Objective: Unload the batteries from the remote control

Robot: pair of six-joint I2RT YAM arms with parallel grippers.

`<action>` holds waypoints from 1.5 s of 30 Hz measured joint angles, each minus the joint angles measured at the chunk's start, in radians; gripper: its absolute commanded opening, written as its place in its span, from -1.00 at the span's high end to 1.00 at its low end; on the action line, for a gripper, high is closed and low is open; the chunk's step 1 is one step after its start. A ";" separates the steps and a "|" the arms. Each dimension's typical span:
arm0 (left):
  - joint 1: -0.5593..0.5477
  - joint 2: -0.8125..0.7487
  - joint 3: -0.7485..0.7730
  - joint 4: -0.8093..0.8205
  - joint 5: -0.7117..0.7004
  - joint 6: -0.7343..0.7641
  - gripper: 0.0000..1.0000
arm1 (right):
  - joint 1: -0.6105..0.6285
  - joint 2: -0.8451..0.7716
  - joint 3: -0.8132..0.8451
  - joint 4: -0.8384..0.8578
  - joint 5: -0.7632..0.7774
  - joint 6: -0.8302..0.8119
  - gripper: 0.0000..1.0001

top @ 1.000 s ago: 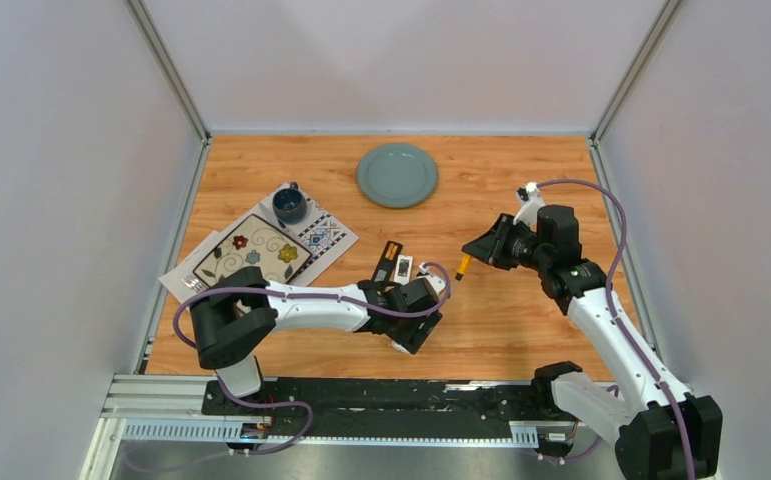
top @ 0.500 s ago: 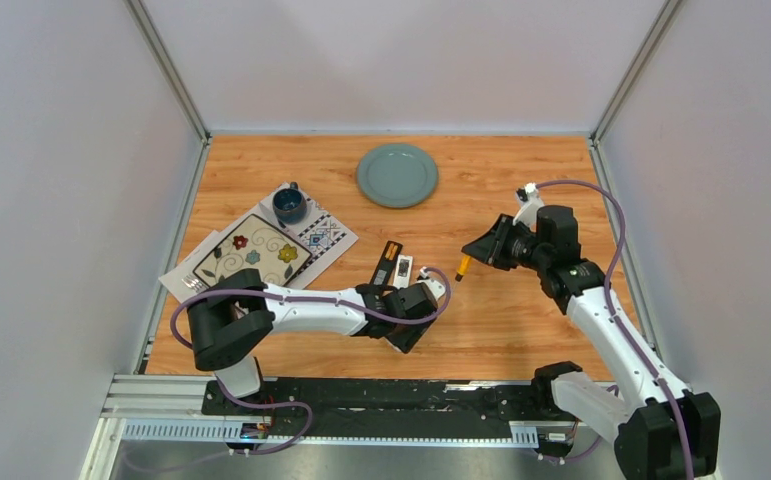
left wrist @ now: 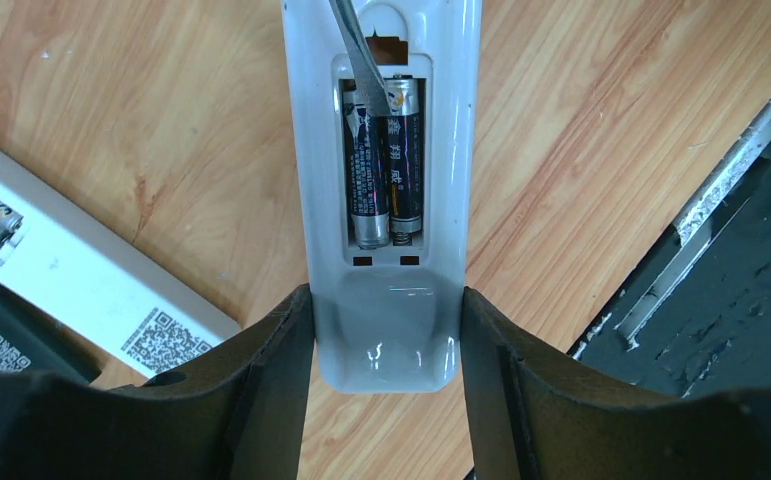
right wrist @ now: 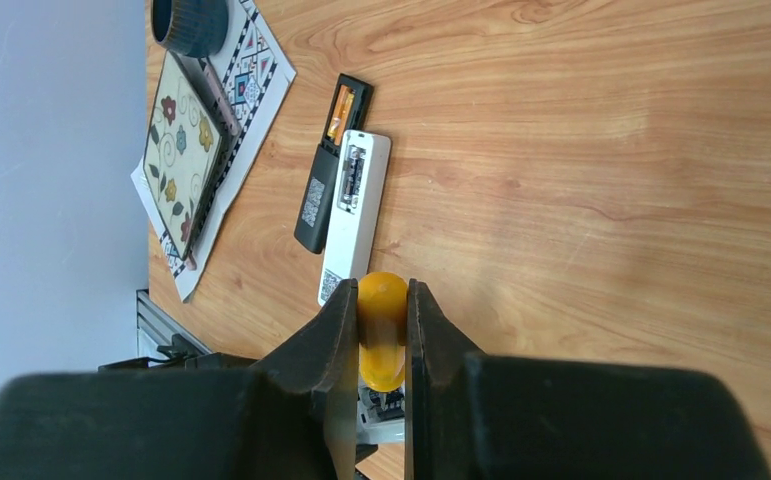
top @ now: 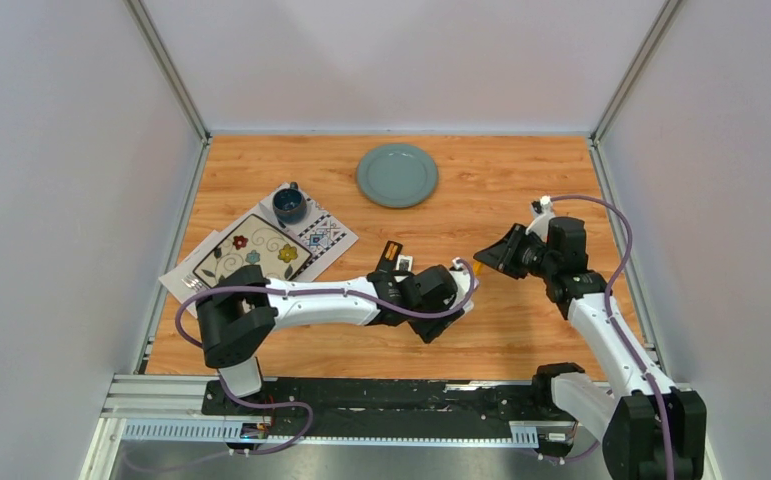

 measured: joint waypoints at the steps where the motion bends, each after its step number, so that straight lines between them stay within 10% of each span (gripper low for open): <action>1: 0.000 0.009 0.008 0.007 0.006 0.007 -0.07 | -0.005 0.000 -0.004 0.003 -0.002 0.000 1.00; 22: 0.000 -0.003 -0.147 0.040 0.017 0.026 -0.47 | -0.015 0.005 -0.019 0.018 -0.012 -0.013 1.00; 45: 0.000 -0.030 -0.208 0.147 0.021 0.005 0.16 | 0.089 -0.114 -0.170 0.140 0.078 -0.014 1.00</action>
